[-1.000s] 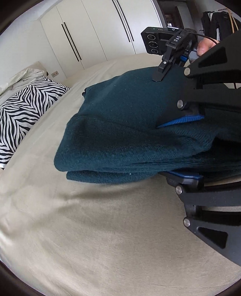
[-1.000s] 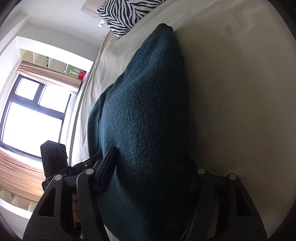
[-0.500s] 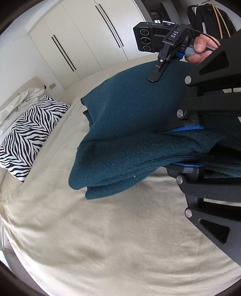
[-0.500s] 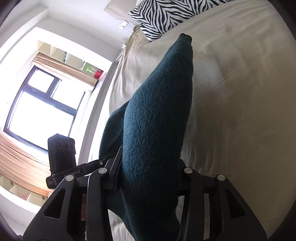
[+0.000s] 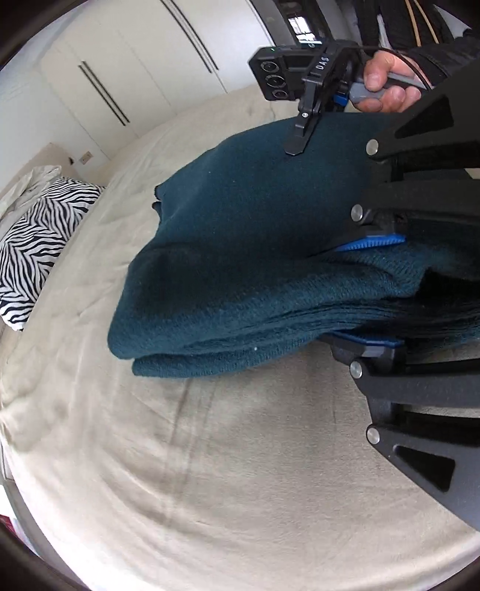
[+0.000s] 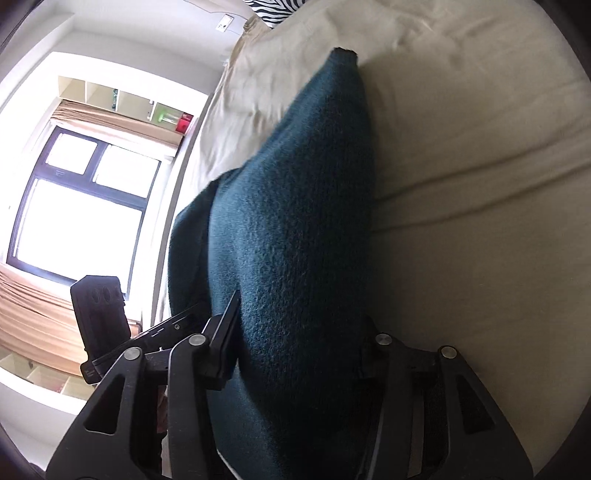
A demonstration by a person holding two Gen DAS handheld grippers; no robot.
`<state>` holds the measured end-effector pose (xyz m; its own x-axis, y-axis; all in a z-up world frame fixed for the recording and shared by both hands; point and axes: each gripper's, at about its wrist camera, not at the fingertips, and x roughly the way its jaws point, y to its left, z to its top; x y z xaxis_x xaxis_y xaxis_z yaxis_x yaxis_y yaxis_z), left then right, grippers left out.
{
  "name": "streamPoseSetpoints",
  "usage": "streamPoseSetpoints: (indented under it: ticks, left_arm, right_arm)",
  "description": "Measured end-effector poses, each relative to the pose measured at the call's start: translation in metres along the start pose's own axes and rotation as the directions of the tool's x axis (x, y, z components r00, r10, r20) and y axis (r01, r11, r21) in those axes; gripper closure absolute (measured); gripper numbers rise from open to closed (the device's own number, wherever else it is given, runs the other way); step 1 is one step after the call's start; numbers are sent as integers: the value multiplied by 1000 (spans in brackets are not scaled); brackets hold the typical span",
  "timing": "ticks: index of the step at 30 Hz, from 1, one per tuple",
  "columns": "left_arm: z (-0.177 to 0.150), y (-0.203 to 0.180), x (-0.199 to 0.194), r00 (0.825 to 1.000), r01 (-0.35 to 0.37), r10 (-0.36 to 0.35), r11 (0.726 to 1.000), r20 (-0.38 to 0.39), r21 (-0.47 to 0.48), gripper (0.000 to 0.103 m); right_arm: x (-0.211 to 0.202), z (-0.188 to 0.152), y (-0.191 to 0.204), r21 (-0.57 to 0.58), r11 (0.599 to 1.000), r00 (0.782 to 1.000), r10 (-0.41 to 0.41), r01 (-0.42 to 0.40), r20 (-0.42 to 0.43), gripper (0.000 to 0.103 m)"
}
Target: Fold small clothes
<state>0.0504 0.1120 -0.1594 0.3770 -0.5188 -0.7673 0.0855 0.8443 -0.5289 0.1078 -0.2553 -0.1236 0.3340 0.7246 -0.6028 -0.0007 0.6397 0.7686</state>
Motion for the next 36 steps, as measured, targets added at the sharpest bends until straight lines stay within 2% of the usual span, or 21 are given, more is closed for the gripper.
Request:
streamPoseSetpoints:
  ticks: [1,3,8,10,12,14,16,18,22,23,24,25,26,27,28,29,30,31,33,34,36]
  left_arm:
    - [-1,6,-3,999,37,-37,999,13,-38,64]
    - [-3,8,-9,999,47,-45,997,30,-67,63]
    - [-19,-5,-42,993,-45,46,999,107,-18,60]
    - [-25,-12,-57,985,-74,75,997,158,-13,57]
    - [-32,-19,-73,972,-100,98,995,212,-1,57]
    - [-44,-26,-90,960,-107,98,994,262,19,53]
    - [-57,-32,-97,948,-110,96,994,302,28,49]
    - [-66,-36,-95,947,-96,80,995,311,36,46]
    - [-75,-47,-70,961,-133,114,989,251,60,46]
    - [-82,-48,-71,959,-139,116,987,257,75,46]
    - [-86,-51,-75,955,-148,118,985,273,91,46]
    - [-90,-54,-81,949,-157,122,982,291,100,45]
    - [-92,-56,-86,941,-172,132,979,310,106,43]
    - [-94,-60,-93,930,-192,144,975,339,113,37]
    - [-95,-66,-102,910,-221,160,968,381,119,30]
    - [-96,-73,-112,883,-256,179,958,433,127,26]
    - [-99,-82,-125,847,-298,196,945,494,136,14]
    - [-102,-93,-136,796,-354,217,924,565,143,0]
    - [-110,-115,-160,664,-470,254,873,704,129,0]
    - [-112,-124,-170,620,-501,254,856,742,126,0]
    - [-111,-139,-189,572,-529,250,840,781,119,0]
  right_arm:
    - [-1,-2,-6,5,999,999,46,-46,13,59]
    - [-6,-4,-9,28,996,996,88,-89,27,57]
    - [-43,-17,7,22,1000,992,-11,8,129,54]
    - [-62,-28,17,7,1000,985,-23,23,168,54]
    - [-78,-44,34,-43,999,980,18,-10,197,54]
    - [-92,-59,48,-92,996,976,28,-8,215,54]
    - [-95,-72,56,-123,991,973,74,-48,217,54]
    - [-91,-80,53,-124,987,975,123,-101,184,54]
    - [-75,-93,7,-8,998,990,63,-63,129,58]
    - [-72,-91,-2,29,996,986,81,-87,146,60]
    - [-79,-94,-3,45,992,980,106,-115,169,58]
    - [-89,-97,2,32,993,975,105,-114,194,58]
    - [-100,-99,12,-5,997,971,80,-81,223,56]
    - [-111,-101,22,-47,998,966,53,-43,251,56]
    - [-122,-102,34,-89,996,959,40,-16,281,56]
    - [-138,-103,48,-122,992,948,24,15,317,56]
    - [-152,-107,62,-154,986,932,2,58,362,52]
    - [-166,-110,79,-194,975,911,-15,105,413,50]
    - [-190,-121,116,-280,931,844,-51,234,535,37]
    - [-203,-126,135,-308,905,803,-58,293,593,31]
    - [-227,-143,167,-342,862,712,-30,373,702,2]
